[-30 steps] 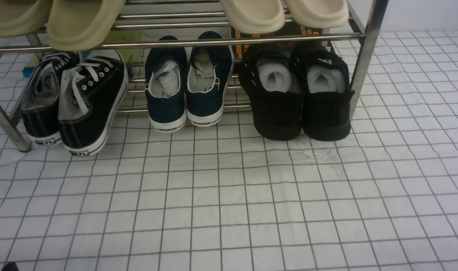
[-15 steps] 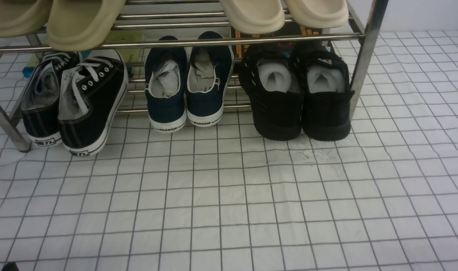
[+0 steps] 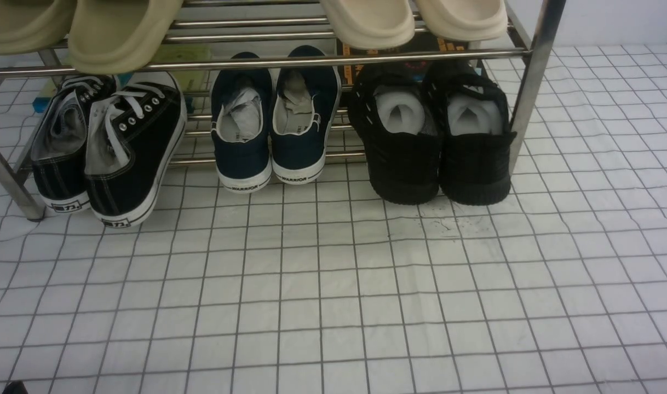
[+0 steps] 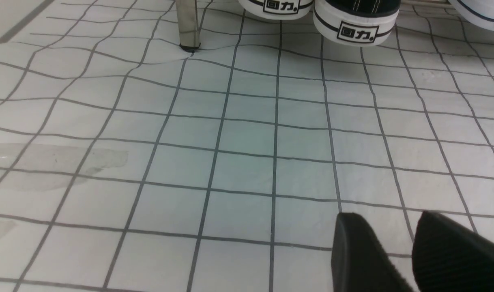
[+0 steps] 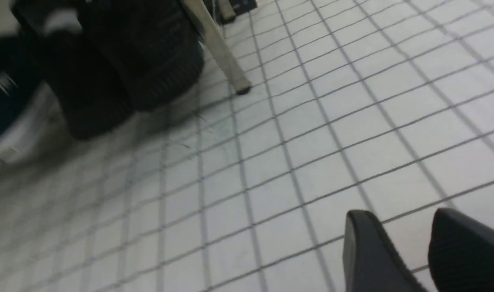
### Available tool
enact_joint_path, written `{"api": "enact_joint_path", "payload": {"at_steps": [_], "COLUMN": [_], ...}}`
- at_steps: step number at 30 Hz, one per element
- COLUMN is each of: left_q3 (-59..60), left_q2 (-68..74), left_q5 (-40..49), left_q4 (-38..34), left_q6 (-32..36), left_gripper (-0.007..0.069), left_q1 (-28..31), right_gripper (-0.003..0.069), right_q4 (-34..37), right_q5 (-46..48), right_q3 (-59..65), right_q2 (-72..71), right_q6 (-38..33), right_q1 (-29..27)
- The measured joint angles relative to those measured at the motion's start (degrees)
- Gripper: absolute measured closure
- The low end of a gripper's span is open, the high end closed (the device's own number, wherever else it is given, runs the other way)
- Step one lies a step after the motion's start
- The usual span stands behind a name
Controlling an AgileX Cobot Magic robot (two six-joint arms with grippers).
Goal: Take the shoes off the shelf with your hand from the white checkered tablecloth.
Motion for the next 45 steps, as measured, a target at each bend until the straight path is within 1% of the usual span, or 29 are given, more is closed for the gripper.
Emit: {"api": "enact_joint_path", "payload": {"at_steps": [1, 2, 3, 6, 8, 11, 12, 13, 14, 15, 16, 17, 18, 20, 22, 23, 25, 26, 28, 29, 30, 32, 34, 35, 39, 40, 41, 43, 45], "left_q3": [0.0, 0.0, 0.0, 0.0, 0.0, 0.0, 0.0, 0.0, 0.0, 0.0, 0.0, 0.0, 0.0, 0.0, 0.0, 0.0, 0.0, 0.0, 0.0, 0.0, 0.0, 0.0, 0.0, 0.0, 0.0, 0.0, 0.0, 0.0, 0.0], "left_q2": [0.0, 0.0, 0.0, 0.0, 0.0, 0.0, 0.0, 0.0, 0.0, 0.0, 0.0, 0.0, 0.0, 0.0, 0.0, 0.0, 0.0, 0.0, 0.0, 0.0, 0.0, 0.0, 0.0, 0.0, 0.0, 0.0, 0.0, 0.0, 0.0], "left_q5": [0.0, 0.0, 0.0, 0.0, 0.0, 0.0, 0.0, 0.0, 0.0, 0.0, 0.0, 0.0, 0.0, 0.0, 0.0, 0.0, 0.0, 0.0, 0.0, 0.0, 0.0, 0.0, 0.0, 0.0, 0.0, 0.0, 0.0, 0.0, 0.0], "left_q4": [0.0, 0.0, 0.0, 0.0, 0.0, 0.0, 0.0, 0.0, 0.0, 0.0, 0.0, 0.0, 0.0, 0.0, 0.0, 0.0, 0.0, 0.0, 0.0, 0.0, 0.0, 0.0, 0.0, 0.0, 0.0, 0.0, 0.0, 0.0, 0.0], "left_q6": [0.0, 0.0, 0.0, 0.0, 0.0, 0.0, 0.0, 0.0, 0.0, 0.0, 0.0, 0.0, 0.0, 0.0, 0.0, 0.0, 0.0, 0.0, 0.0, 0.0, 0.0, 0.0, 0.0, 0.0, 0.0, 0.0, 0.0, 0.0, 0.0], "left_gripper": [0.0385, 0.0385, 0.0385, 0.0385, 0.0385, 0.0385, 0.0385, 0.0385, 0.0385, 0.0385, 0.0385, 0.0385, 0.0385, 0.0385, 0.0385, 0.0385, 0.0385, 0.0385, 0.0385, 0.0385, 0.0385, 0.0385, 0.0385, 0.0385, 0.0385, 0.0385, 0.0385, 0.0385, 0.0385], "left_q1": [0.0, 0.0, 0.0, 0.0, 0.0, 0.0, 0.0, 0.0, 0.0, 0.0, 0.0, 0.0, 0.0, 0.0, 0.0, 0.0, 0.0, 0.0, 0.0, 0.0, 0.0, 0.0, 0.0, 0.0, 0.0, 0.0, 0.0, 0.0, 0.0], "right_gripper": [0.042, 0.042, 0.042, 0.042, 0.0422, 0.0465, 0.0502, 0.0502, 0.0566, 0.0582, 0.0638, 0.0664, 0.0669, 0.0668, 0.0662, 0.0662, 0.0659, 0.0659, 0.0656, 0.0654, 0.0648, 0.063, 0.0613, 0.0587, 0.048, 0.0452, 0.0411, 0.0343, 0.03], "right_q4": [2.96, 3.39, 5.83, 9.37, 10.13, 9.5, 8.31, 8.06, 5.03, 4.53, 0.12, -3.45, -6.7, -9.96, -10.51, -10.37, -4.83, -4.08, 8.07, 11.6, 15.97, 19.64, 20.29, 19.92, 14.59, 13.07, 10.72, 7.22, 4.57], "right_q5": [-0.07, -0.07, -0.07, -0.26, -0.71, 0.41, 1.26, 1.26, 2.61, 3.1, 6.1, 8.95, 13.39, 20.91, 28.17, 28.76, 33.02, 33.19, 34.14, 34.29, 34.34, 34.07, 33.6, 33.04, 31.3, 30.91, 30.23, 29.83, 29.63], "right_q3": [0.01, 0.06, 0.06, 0.06, 0.06, -2.2, -4.98, -5.55, -10.74, -11.46, -17.51, -22.13, -25.85, -32.52, -37.64, -37.64, -42.51, -42.84, -46.99, -48.0, -50.64, -54.65, -58.16, -61.92, -72.69, -74.26, -78.09, -83.25, -87.86], "right_q2": [0.0, 0.0, 0.0, 0.0, 0.0, 0.0, 0.66, 0.66, 3.18, 4.12, 8.25, 12.68, 17.73, 25.99, 35.34, 36.26, 47.19, 47.19, 56.24, 58.61, 61.84, 66.67, 69.36, 72.4, 81.07, 82.87, 85.61, 90.3, 93.46], "right_q6": [1.31, 1.46, 2.27, 2.6, 2.27, -1.75, -3.93, -4.27, -7.06, -7.34, -9.29, -9.95, -10.03, -10.09, -11.57, -11.57, -18.85, -19.61, -31.32, -34.8, -39.17, -43.0, -44.31, -44.41, -41.46, -40.88, -39.97, -39.39, -39.34], "right_q1": [0.0, 0.0, 0.0, 0.0, 0.0, 0.0, 0.0, 0.0, 0.0, 0.0, 0.0, 0.0, 0.0, 0.0, 0.0, 0.0, 0.0, 0.0, 0.19, 0.48, 1.59, 3.85, 5.72, 8.46, 16.29, 17.46, 20.0, 22.79, 24.61]}}
